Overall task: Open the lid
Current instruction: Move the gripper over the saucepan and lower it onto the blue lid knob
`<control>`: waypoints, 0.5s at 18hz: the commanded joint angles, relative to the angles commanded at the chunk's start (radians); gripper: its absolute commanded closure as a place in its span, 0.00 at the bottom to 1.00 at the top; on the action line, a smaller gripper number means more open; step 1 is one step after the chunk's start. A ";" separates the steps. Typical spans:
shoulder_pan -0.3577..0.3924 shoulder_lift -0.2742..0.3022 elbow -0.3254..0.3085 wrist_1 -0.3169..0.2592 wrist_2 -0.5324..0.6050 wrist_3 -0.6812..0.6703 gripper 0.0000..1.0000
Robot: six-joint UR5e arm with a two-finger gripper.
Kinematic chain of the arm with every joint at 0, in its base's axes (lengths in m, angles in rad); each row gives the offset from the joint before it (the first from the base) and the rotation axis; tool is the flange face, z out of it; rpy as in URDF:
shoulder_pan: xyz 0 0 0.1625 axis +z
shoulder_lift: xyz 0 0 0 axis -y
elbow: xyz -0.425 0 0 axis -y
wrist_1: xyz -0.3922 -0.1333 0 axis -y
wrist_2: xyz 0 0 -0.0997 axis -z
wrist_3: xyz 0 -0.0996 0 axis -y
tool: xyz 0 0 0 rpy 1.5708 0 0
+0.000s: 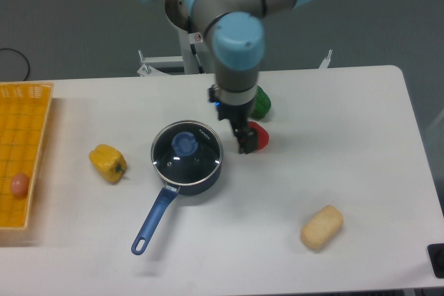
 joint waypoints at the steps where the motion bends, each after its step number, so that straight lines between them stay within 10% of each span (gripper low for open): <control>1: -0.009 -0.011 0.000 0.002 0.009 0.003 0.00; 9: -0.071 -0.051 -0.005 0.017 0.020 0.026 0.00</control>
